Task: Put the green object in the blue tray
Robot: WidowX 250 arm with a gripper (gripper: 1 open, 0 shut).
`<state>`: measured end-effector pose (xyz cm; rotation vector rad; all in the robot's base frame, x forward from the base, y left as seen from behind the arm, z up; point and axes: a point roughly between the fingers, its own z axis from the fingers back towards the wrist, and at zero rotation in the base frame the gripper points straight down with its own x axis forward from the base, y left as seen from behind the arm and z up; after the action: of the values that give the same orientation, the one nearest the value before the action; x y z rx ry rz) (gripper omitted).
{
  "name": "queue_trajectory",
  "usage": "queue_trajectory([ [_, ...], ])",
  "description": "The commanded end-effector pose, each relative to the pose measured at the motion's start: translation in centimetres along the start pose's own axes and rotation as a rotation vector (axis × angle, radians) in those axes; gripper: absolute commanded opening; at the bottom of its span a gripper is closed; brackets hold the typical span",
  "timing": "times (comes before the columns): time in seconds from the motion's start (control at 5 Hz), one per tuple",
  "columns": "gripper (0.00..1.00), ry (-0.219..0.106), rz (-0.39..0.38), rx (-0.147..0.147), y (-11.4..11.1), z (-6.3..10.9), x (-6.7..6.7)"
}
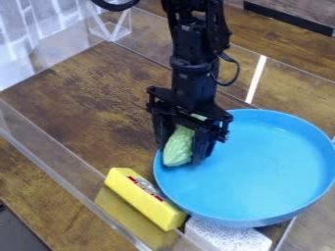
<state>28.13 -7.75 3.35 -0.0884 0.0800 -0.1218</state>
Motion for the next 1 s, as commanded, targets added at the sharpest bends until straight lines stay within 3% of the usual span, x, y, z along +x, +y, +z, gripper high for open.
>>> queue_trajectory([
  [0.0,0.00,-0.013,-0.048,-0.015,-1.2,0.1,-0.2],
  [0.8,0.00,0.002,-0.083,-0.046,-2.4,-0.8,-0.7],
])
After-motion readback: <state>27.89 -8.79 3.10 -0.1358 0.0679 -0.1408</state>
